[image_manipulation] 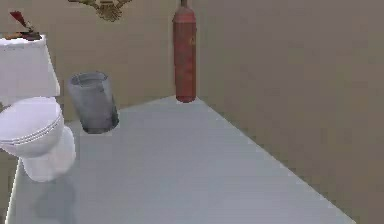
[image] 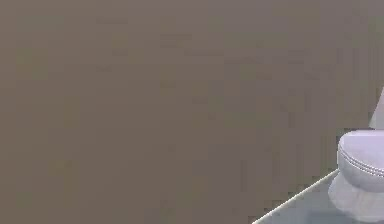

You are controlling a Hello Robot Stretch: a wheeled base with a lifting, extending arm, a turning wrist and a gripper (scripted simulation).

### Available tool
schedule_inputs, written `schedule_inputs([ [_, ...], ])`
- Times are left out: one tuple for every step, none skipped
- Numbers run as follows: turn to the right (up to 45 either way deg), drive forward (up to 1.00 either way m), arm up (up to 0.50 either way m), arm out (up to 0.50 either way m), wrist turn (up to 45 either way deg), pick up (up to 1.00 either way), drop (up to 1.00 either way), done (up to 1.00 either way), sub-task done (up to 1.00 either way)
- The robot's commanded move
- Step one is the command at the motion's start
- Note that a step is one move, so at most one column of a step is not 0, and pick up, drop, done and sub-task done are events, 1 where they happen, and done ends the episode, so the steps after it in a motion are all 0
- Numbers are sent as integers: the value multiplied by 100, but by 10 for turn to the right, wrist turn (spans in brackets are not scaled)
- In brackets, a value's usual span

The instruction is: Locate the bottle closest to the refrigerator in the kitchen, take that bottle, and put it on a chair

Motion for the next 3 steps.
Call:
schedule_inputs([
  [-450, 0, 0, 0, 0, 0, 0, 0, 0],
  [-450, 0, 0, 0, 0, 0, 0, 0, 0],
  [-450, 0, 0, 0, 0, 0, 0, 0, 0],
])
